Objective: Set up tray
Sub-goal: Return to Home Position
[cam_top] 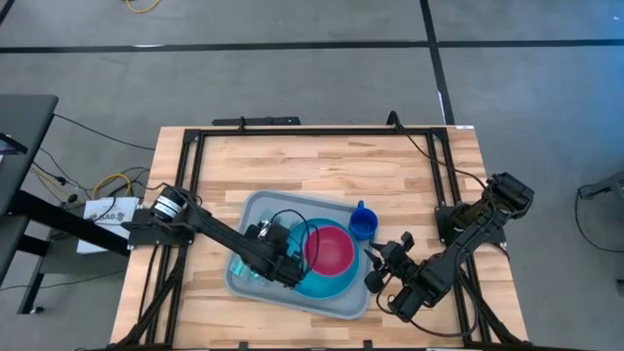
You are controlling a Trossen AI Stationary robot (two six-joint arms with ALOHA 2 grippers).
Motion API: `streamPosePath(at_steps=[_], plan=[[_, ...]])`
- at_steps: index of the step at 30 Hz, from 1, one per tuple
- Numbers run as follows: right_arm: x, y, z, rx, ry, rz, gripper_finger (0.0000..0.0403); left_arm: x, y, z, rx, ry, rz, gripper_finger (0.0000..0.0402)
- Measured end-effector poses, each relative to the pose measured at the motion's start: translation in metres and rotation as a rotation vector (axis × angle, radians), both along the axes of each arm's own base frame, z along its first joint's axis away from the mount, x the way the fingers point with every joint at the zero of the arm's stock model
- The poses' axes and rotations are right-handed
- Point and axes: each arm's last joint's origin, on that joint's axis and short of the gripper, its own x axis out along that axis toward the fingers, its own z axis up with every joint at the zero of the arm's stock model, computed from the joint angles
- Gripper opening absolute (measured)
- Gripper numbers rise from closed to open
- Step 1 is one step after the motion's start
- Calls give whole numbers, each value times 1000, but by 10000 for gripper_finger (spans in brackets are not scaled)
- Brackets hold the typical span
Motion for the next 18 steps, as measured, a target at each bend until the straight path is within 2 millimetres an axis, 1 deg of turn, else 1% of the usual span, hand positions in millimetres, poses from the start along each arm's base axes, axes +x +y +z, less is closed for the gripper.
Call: streamPosePath(at_steps=[4, 8, 14, 18], plan=[[0, 0, 0, -6, 6, 8, 102, -1, 2, -8, 18, 35, 28, 54], [-1, 2, 0, -4, 4, 17, 102, 0, 3, -4, 35, 49, 28, 64], [0, 3, 0, 12, -6, 17, 102, -6, 4, 18, 107, 146, 50, 56], [1, 5, 0, 38, -1, 19, 102, -9, 0, 42, 170, 209, 56, 52]])
